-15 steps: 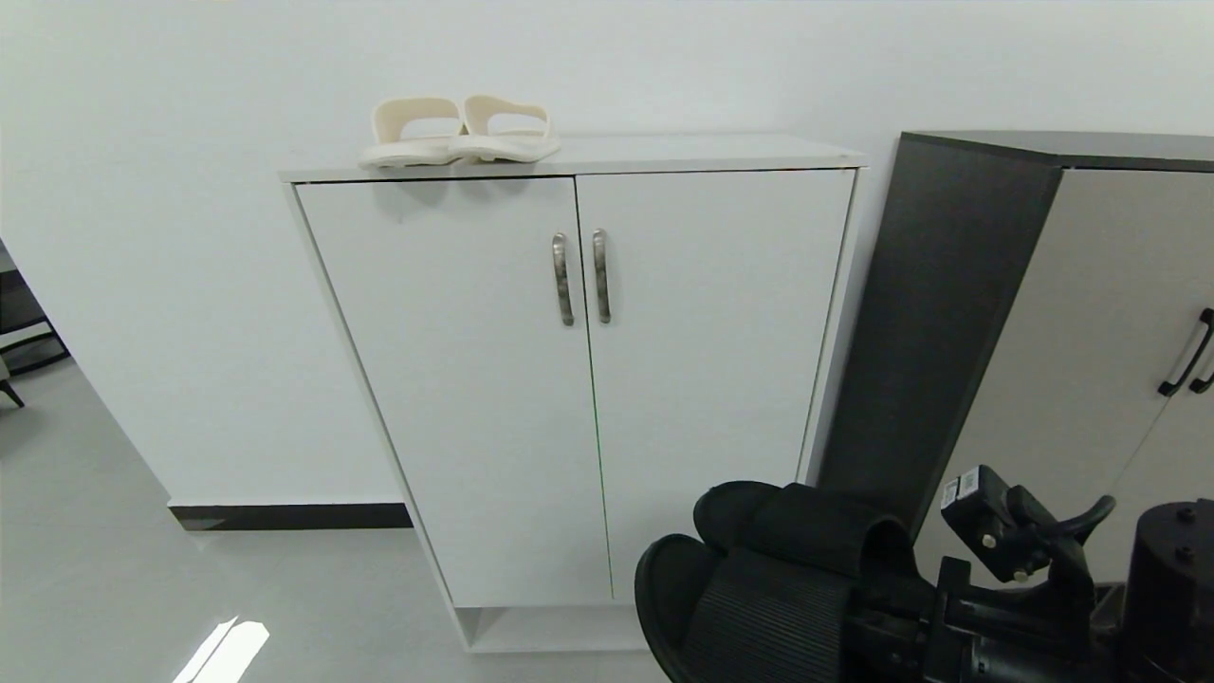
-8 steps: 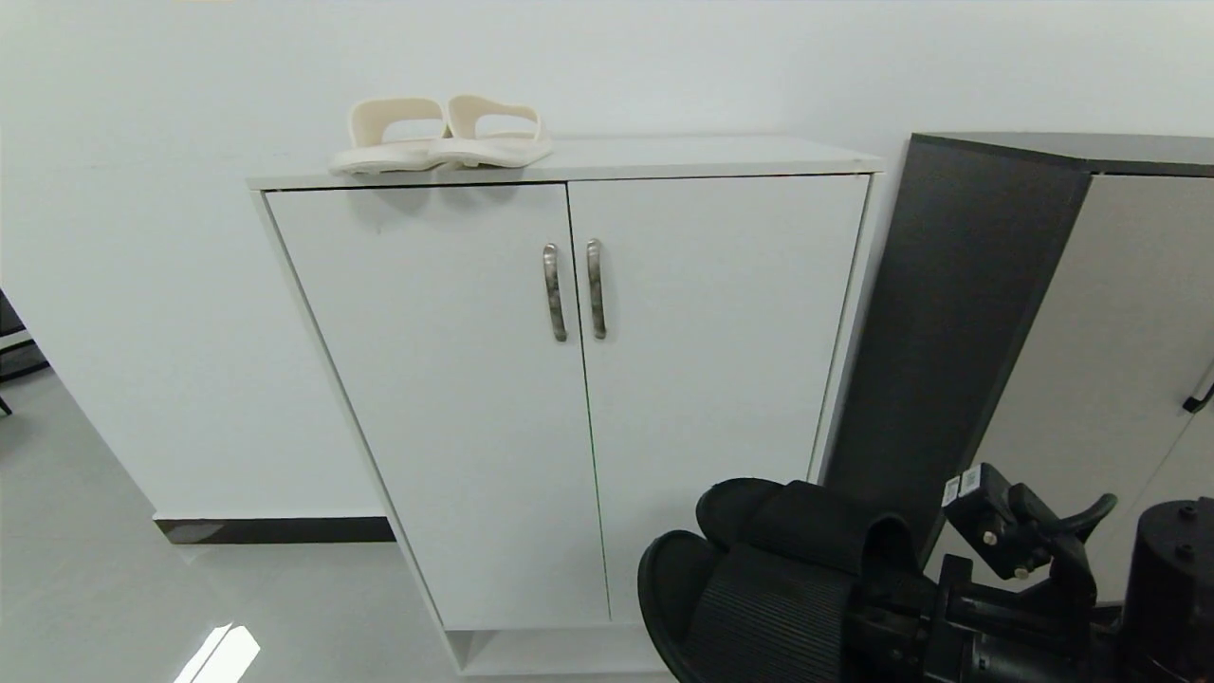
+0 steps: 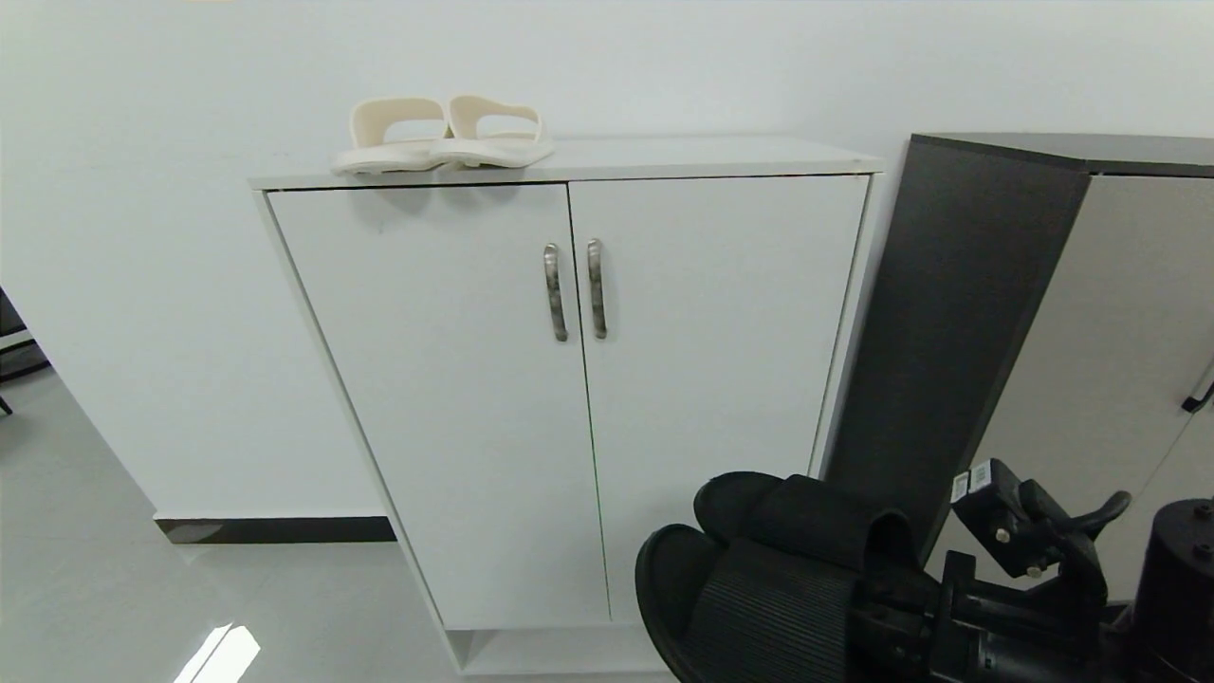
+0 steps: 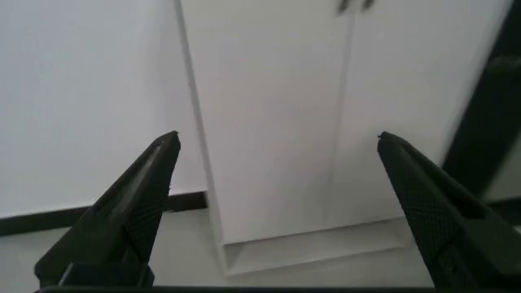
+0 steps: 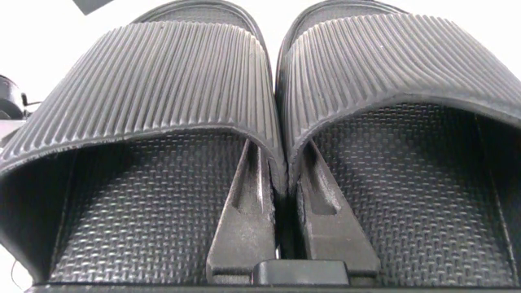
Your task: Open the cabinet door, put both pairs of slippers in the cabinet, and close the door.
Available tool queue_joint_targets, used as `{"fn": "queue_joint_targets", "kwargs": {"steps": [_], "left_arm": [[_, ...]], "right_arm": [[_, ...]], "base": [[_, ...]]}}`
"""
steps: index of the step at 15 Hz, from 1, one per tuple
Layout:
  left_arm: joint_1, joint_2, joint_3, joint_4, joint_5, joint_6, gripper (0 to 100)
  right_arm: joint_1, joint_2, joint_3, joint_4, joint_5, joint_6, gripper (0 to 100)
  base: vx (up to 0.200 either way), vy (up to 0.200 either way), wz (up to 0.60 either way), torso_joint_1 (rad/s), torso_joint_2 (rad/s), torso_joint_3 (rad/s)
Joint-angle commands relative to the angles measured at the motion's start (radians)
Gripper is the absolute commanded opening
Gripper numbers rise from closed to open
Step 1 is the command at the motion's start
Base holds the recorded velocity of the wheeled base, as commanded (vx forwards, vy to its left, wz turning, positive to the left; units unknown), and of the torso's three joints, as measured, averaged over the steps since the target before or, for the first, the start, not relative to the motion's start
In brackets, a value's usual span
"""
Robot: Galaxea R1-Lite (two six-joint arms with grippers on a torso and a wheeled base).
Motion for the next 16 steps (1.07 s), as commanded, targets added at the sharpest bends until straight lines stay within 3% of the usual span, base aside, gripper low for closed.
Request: {"fn": "queue_joint_targets", "kwargs": {"steps": [1,2,4,5,8,9,10,14,16], "left_arm": [[-0.079,0.331,-0.175,-0.029,-0.172,-0.051,100],[-0.093,0.484,-0.23,-0.09,-0.314,-0.051,100],[-0.111,0.682,-0.295,-0.233,-0.432,-0.053,100],[-0.155,0.757,-0.329,-0.271,-0.437,-0.056,100],[-0.287,0.866,-0.405,-0.316,-0.44,-0.106,100],[-0.375,0.915,-0.47,-0.319,-0.44,-0.16,100],[-0.41,0.969,-0.526,-0.319,-0.44,-0.205,100],[-0.461,1.208,-0.733,-0.319,-0.436,-0.237,100],[-0.461,1.274,-0.821,-0.319,-0.437,-0.289,100]], "right_arm": [[0.0,0.0,-0.001,0.0,0.0,0.0,0],[-0.002,0.0,-0.001,0.0,0.0,0.0,0],[-0.003,0.001,-0.001,0.0,0.0,0.0,0],[-0.003,0.001,-0.001,0.0,0.0,0.0,0],[-0.003,0.001,-0.006,0.0,0.0,0.002,0],[-0.003,0.001,-0.006,0.0,0.0,0.002,0],[-0.003,0.003,-0.007,0.0,0.0,0.002,0],[-0.011,0.006,-0.009,0.0,-0.001,0.002,0],[-0.012,0.011,-0.009,0.0,-0.001,0.003,0]], "base": [[0.0,0.0,0.0,0.0,0.0,0.0],[0.0,0.0,0.0,0.0,0.0,0.0],[0.0,0.0,0.0,0.0,0.0,0.0],[0.0,0.0,0.0,0.0,0.0,0.0],[0.0,0.0,0.0,0.0,0.0,0.0],[0.0,0.0,0.0,0.0,0.0,0.0],[0.0,0.0,0.0,0.0,0.0,0.0],[0.0,0.0,0.0,0.0,0.0,0.0],[0.0,0.0,0.0,0.0,0.0,0.0]]}}
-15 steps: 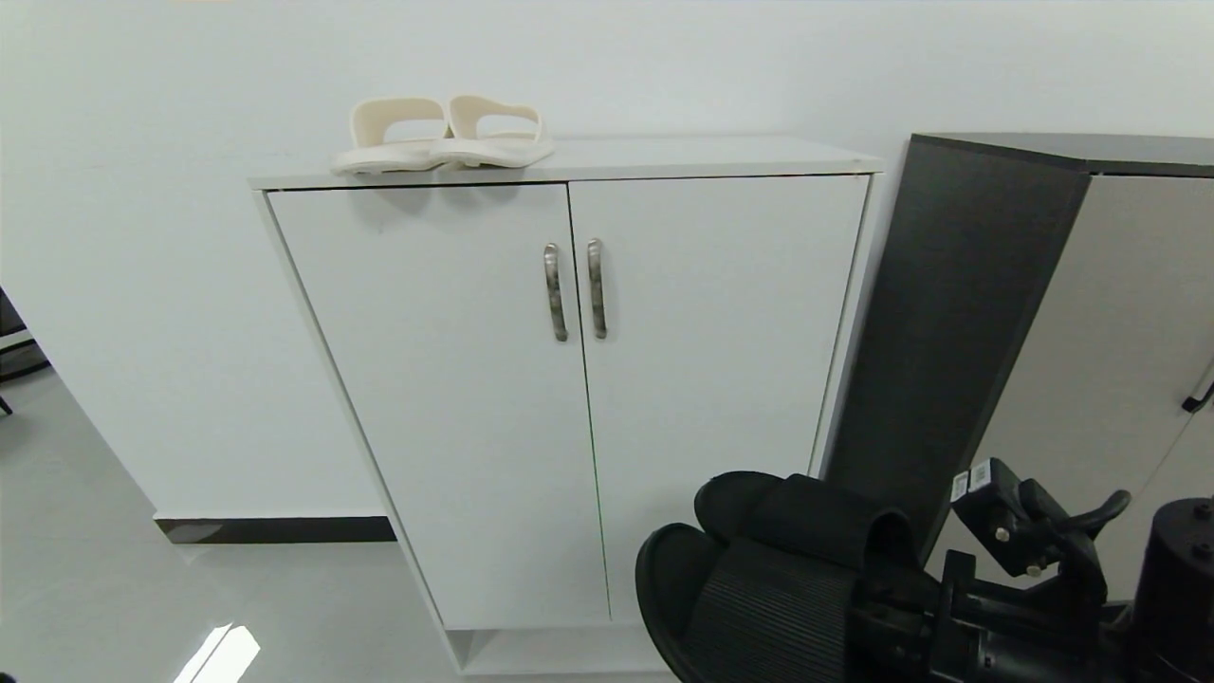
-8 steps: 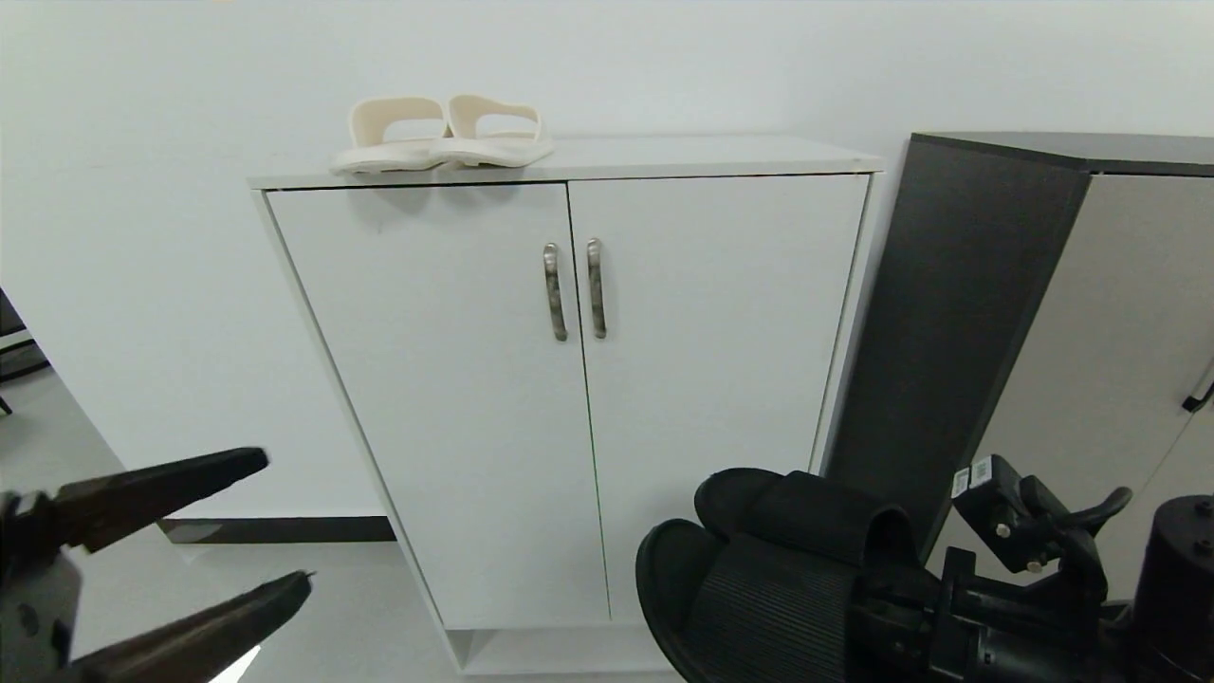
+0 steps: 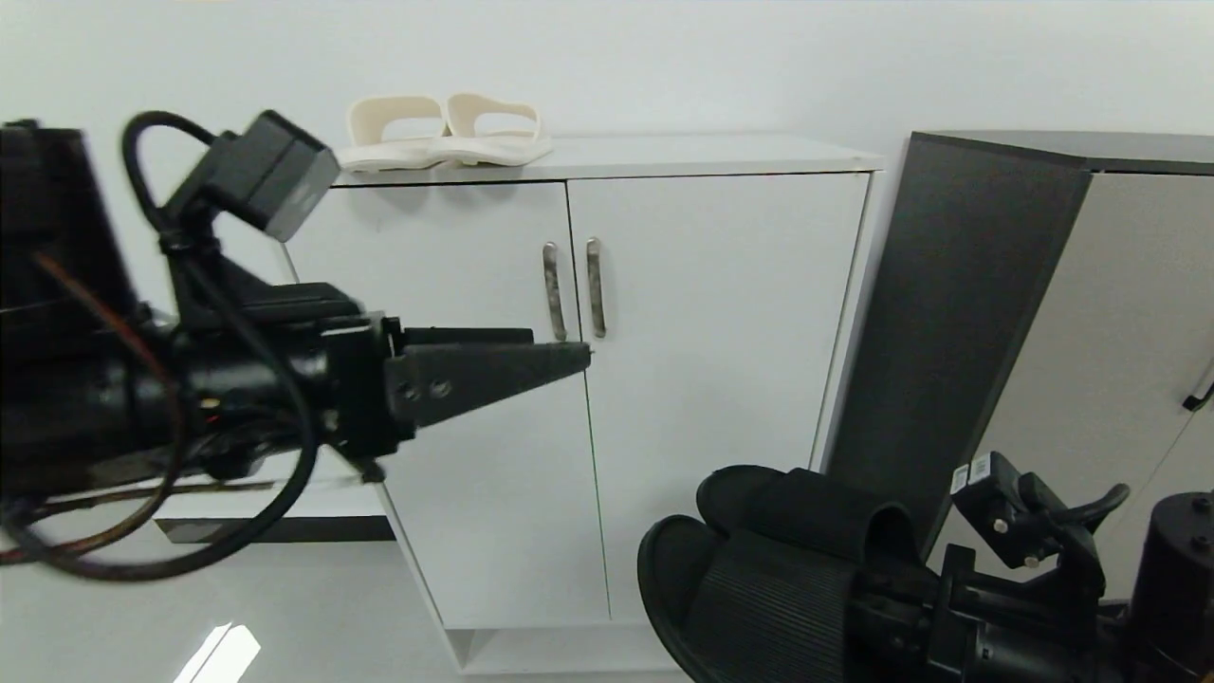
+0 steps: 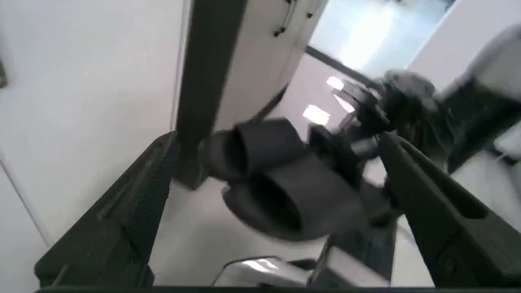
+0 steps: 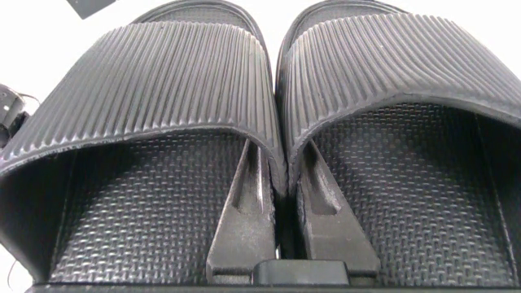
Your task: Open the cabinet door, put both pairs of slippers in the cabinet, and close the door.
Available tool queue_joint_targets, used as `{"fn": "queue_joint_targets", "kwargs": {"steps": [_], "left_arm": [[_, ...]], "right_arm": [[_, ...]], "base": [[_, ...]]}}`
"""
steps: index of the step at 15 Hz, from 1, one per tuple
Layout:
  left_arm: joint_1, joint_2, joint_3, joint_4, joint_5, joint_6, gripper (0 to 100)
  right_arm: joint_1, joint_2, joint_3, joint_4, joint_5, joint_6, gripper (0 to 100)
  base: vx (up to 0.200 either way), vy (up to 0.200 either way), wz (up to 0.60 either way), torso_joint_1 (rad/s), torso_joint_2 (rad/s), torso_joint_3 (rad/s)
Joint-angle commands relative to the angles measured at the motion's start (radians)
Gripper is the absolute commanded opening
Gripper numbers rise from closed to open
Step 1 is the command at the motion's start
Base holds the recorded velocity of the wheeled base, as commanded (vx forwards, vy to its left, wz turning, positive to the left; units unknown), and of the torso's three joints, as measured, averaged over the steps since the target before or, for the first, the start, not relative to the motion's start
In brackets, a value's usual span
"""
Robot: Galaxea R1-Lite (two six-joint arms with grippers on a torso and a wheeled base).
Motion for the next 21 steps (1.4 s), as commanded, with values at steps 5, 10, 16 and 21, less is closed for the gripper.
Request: {"fn": "queue_joint_targets", "kwargs": {"steps": [5,10,16,21], "left_arm": [[-0.015,0.268,-0.199,-0.008,0.066,-0.023,100],[-0.007,0.371,-0.254,-0.109,0.19,-0.023,100],[0.082,0.438,-0.313,-0.111,0.191,-0.023,100],[0.105,0.458,-0.329,-0.111,0.164,-0.028,100]], "right_arm": [[-0.011,0.017,-0.006,0.0,0.001,0.002,0],[-0.014,0.021,-0.006,0.0,0.001,0.002,0],[-0.014,0.02,-0.006,0.0,0.001,0.002,0],[-0.014,0.026,-0.006,0.0,0.001,0.002,0]], "base": [[0.0,0.0,0.0,0.0,0.0,0.0],[0.0,0.0,0.0,0.0,0.0,0.0],[0.0,0.0,0.0,0.0,0.0,0.0],[0.0,0.0,0.0,0.0,0.0,0.0]]}}
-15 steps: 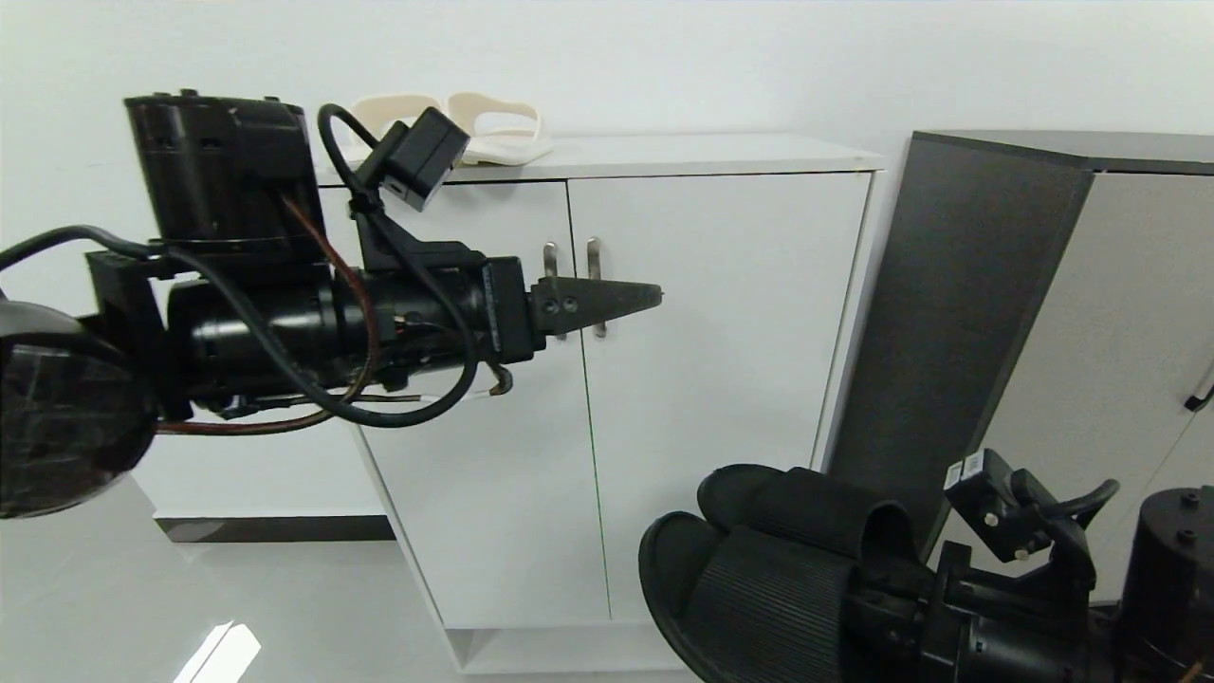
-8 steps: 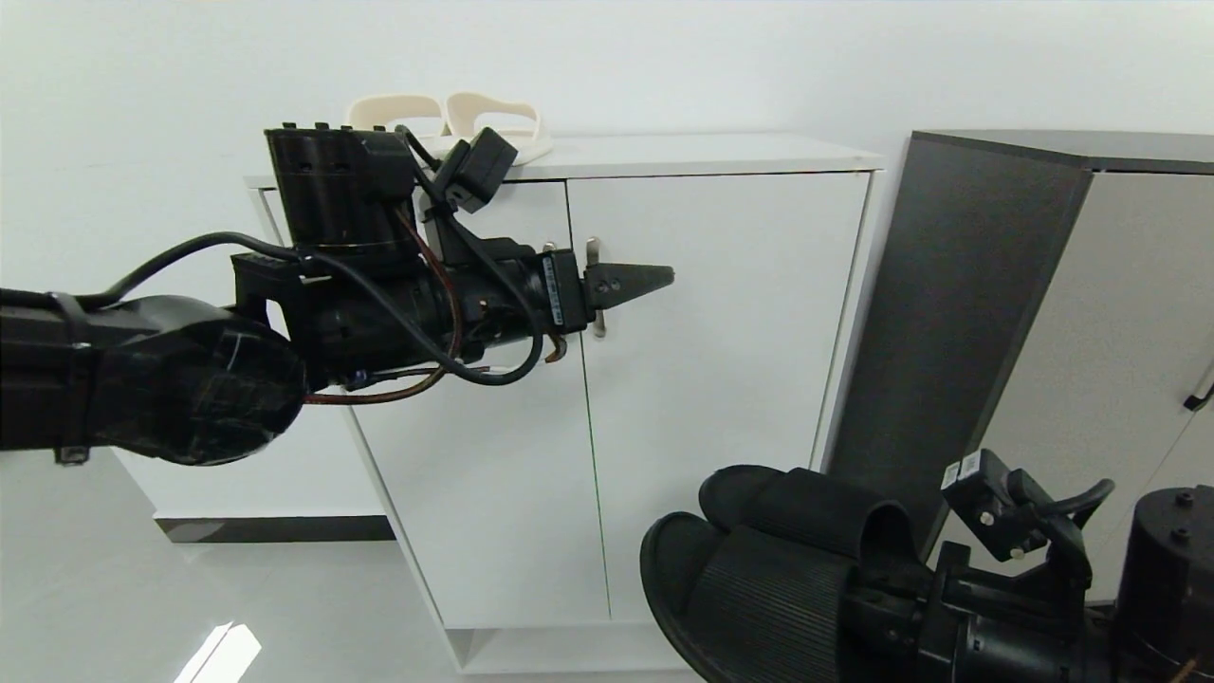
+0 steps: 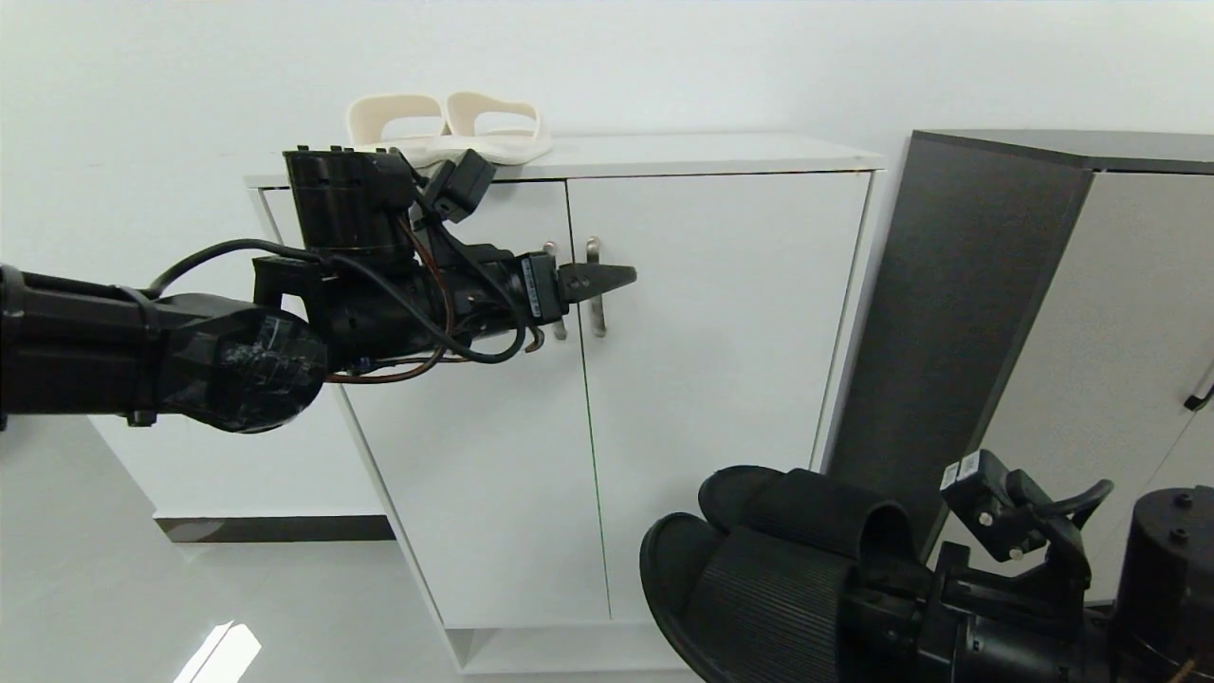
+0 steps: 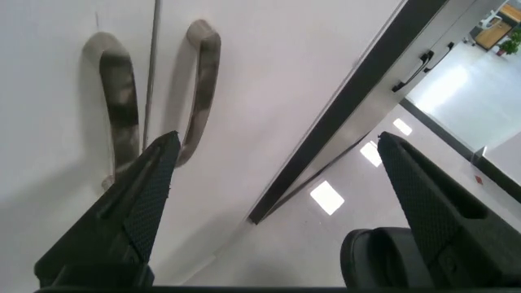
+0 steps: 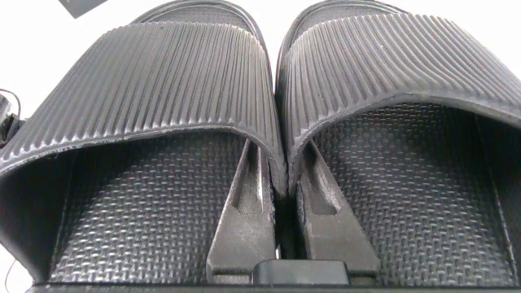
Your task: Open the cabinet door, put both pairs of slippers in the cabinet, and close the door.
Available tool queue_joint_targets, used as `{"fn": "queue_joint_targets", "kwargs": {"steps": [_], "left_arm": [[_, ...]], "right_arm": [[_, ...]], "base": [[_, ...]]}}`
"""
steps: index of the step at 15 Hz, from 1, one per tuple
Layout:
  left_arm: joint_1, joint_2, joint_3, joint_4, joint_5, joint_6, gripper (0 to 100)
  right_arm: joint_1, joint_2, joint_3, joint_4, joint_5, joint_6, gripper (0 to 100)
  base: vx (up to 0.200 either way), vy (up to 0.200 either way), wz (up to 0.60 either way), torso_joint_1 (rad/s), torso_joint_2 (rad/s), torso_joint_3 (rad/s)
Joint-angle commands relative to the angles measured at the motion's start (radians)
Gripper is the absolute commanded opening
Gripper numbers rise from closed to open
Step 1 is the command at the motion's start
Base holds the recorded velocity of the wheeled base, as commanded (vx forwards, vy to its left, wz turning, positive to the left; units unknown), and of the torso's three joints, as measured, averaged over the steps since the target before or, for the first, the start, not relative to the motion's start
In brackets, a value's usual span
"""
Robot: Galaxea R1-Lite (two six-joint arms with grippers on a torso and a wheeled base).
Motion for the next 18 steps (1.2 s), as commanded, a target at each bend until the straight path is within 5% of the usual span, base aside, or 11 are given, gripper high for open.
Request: {"fn": "queue_joint_targets", "kwargs": {"steps": [1,12,13,18], "left_arm": [[0.002,0.011,-0.016,-0.001,-0.001,-0.002,100],[-0.003,0.13,-0.129,0.001,0.003,-0.02,100],[-0.003,0.132,-0.129,0.001,0.003,-0.031,0],[-0.003,0.084,-0.091,0.001,0.006,-0.04,0]], "right_arm": [[0.0,0.005,0.0,0.0,0.001,0.0,0],[0.0,0.005,0.001,0.0,-0.001,0.0,0],[-0.001,0.005,0.001,0.0,-0.001,0.0,0],[0.0,0.002,0.006,0.001,0.001,-0.003,0]], "base": [[0.0,0.0,0.0,0.0,0.0,0.0],[0.0,0.0,0.0,0.0,0.0,0.0],[0.0,0.0,0.0,0.0,0.0,0.0],[0.0,0.0,0.0,0.0,0.0,0.0]]}}
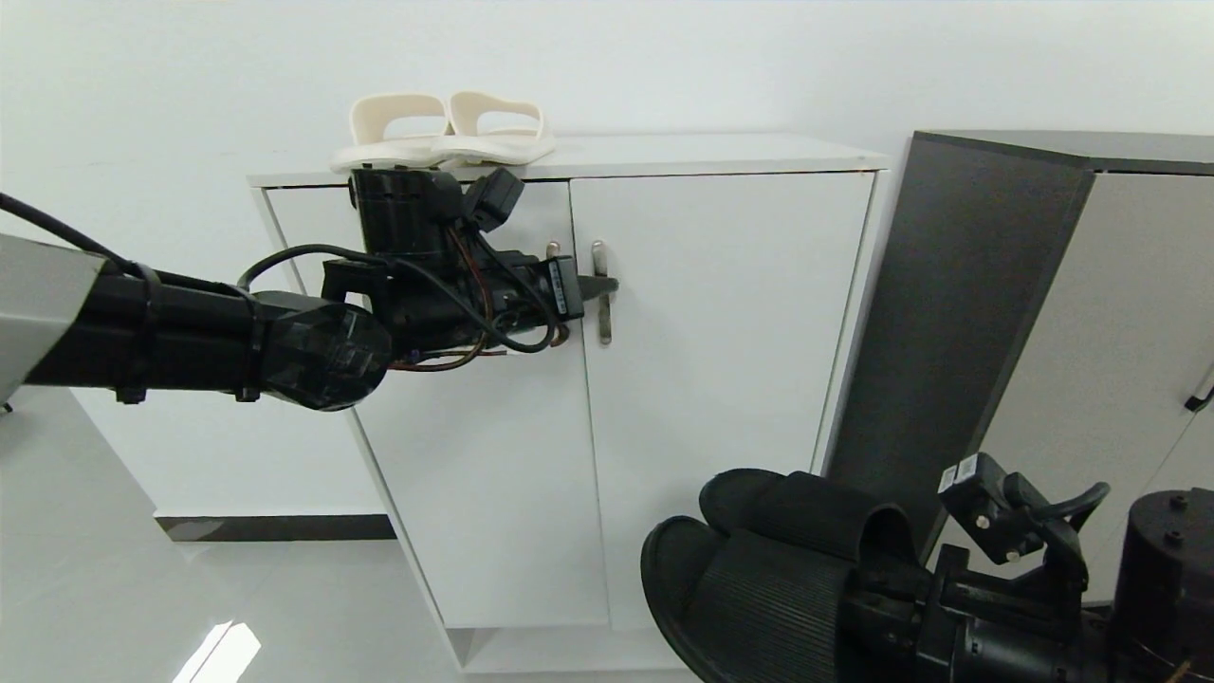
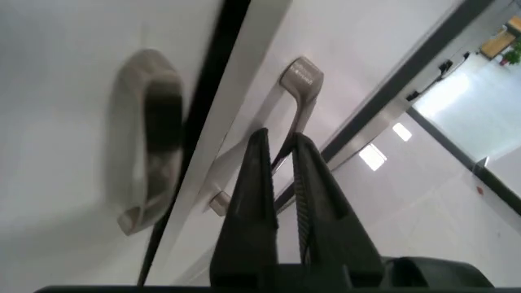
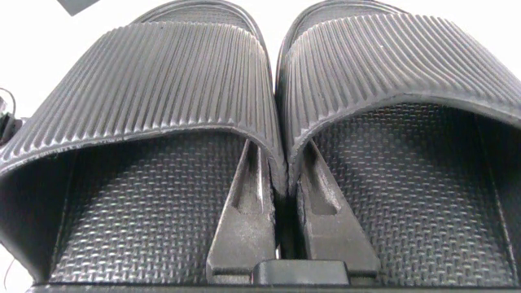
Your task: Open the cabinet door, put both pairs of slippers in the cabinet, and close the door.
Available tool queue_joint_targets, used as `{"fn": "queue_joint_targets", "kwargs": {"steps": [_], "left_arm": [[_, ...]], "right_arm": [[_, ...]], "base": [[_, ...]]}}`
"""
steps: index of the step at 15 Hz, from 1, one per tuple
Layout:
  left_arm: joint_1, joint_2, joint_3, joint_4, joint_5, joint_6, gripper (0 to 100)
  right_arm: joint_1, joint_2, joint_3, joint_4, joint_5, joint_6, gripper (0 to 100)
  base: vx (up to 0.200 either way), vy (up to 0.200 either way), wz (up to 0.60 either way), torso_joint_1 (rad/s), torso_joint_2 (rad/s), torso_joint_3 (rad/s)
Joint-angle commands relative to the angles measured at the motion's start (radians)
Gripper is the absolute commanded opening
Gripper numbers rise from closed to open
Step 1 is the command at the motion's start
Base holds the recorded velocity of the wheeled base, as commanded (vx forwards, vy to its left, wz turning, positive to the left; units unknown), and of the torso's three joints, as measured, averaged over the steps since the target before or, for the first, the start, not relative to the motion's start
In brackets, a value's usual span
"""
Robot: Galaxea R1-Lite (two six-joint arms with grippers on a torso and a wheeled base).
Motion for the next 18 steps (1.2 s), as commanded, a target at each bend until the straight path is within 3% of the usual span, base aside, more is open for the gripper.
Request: {"fn": "queue_joint_targets", "kwargs": {"steps": [1,4,10,13,16,18], "left_arm": [[-0.003,-0.051,0.039,-0.003,-0.002,-0.003,0],[-0.037,-0.183,0.187,-0.006,-0.002,0.0,0],[-0.058,-0.449,0.475,-0.09,-0.002,0.0,0],[-0.026,-0.45,0.455,-0.09,-0.004,-0.001,0],[0.041,-0.302,0.311,-0.089,-0.006,-0.004,0],[0.049,-0.239,0.254,-0.089,-0.006,-0.004,0]], "right_arm": [[0.0,-0.003,0.003,0.0,0.001,0.0,0],[0.0,-0.04,0.033,-0.001,0.1,-0.004,0],[0.002,-0.063,0.046,-0.001,0.123,-0.005,0],[0.002,-0.081,0.061,0.0,0.181,-0.005,0],[0.002,-0.089,0.066,0.0,0.181,-0.01,0],[0.002,-0.09,0.069,0.0,0.181,-0.01,0]], "base": [[0.0,0.0,0.0,0.0,0.0,0.0],[0.0,0.0,0.0,0.0,0.0,0.0],[0.0,0.0,0.0,0.0,0.0,0.0],[0.0,0.0,0.0,0.0,0.0,0.0],[0.0,0.0,0.0,0.0,0.0,0.0],[0.0,0.0,0.0,0.0,0.0,0.0]]}}
